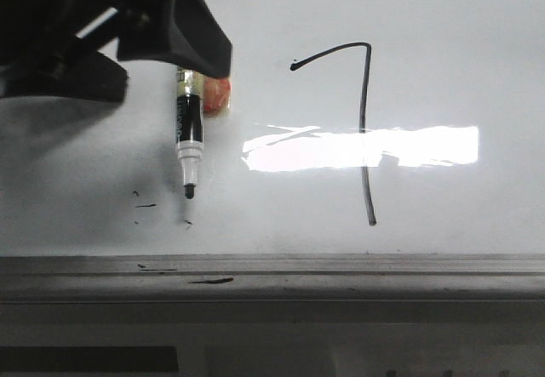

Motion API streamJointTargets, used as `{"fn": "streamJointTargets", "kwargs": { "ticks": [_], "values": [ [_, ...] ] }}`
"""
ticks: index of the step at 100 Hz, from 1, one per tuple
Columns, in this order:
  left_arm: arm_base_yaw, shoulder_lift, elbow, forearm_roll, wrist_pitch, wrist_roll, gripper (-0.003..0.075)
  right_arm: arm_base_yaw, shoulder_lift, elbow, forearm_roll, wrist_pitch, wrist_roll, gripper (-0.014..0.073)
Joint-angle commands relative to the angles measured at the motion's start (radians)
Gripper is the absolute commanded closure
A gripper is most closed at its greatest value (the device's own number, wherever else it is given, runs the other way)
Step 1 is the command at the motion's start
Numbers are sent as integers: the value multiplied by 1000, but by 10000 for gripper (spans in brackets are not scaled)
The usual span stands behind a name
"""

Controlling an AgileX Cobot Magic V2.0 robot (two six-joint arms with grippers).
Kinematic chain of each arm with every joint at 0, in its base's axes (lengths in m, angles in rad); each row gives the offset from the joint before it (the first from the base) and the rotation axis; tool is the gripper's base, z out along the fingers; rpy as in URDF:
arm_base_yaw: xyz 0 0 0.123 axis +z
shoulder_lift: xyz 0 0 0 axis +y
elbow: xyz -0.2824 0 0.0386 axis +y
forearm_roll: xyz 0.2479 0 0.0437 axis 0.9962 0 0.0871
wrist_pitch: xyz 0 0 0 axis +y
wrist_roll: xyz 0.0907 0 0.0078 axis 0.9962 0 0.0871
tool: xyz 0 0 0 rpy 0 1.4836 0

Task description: Write number 7 on whiteboard

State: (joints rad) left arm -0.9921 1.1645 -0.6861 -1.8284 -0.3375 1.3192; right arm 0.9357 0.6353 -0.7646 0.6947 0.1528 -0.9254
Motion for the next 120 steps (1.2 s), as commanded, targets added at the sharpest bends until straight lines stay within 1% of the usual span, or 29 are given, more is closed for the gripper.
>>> {"fn": "streamJointTargets", "kwargs": {
  "ticks": [1,9,13,18,21,23,27,28,30,31,33,35,38,40,49,64,112,117,120],
  "values": [
    [-37,-114,-24,12,-37,49,132,-10,-49,-14,-20,-48,-8,657],
    [-80,-204,-9,10,-41,114,143,-32,-101,21,-30,-37,-8,657],
    [-99,-260,8,10,-41,158,173,-46,-139,43,-45,-27,-8,657],
    [-122,-327,37,7,-46,197,233,-70,-187,83,-60,-22,-8,657],
    [-136,-364,65,8,-52,200,293,-91,-225,119,-65,-22,-8,657],
    [-143,-394,77,8,-55,200,319,-104,-240,142,-68,-22,-8,657],
    [-150,-451,115,3,-57,200,409,-127,-289,181,-70,-25,-8,657],
    [-152,-460,128,4,-57,200,442,-136,-305,197,-70,-25,-8,657],
    [-156,-487,141,2,-57,200,476,-149,-329,221,-70,-25,-8,657],
    [-155,-505,155,2,-57,200,511,-153,-337,228,-70,-25,-8,657],
    [-158,-532,174,0,-54,200,546,-166,-361,251,-70,-25,-8,657],
    [-158,-549,193,0,-54,200,617,-178,-385,273,-70,-25,-8,657],
    [-158,-589,217,0,-52,200,671,-192,-415,301,-70,-23,-8,657],
    [-158,-612,234,0,-50,200,738,-200,-438,318,-70,-21,-8,657],
    [-158,-688,287,2,-48,200,741,-213,-520,369,-50,-15,-8,657],
    [-158,-768,326,2,-41,200,741,-213,-596,382,-40,-13,-8,657],
    [-158,-772,331,2,-41,200,741,-213,-603,382,-40,-18,-8,657],
    [-158,-777,346,9,-36,200,741,-213,-603,382,-40,-18,-8,657],
    [-158,-777,348,46,-63,200,741,-213,-603,382,-40,-18,-8,657]
  ]
}}
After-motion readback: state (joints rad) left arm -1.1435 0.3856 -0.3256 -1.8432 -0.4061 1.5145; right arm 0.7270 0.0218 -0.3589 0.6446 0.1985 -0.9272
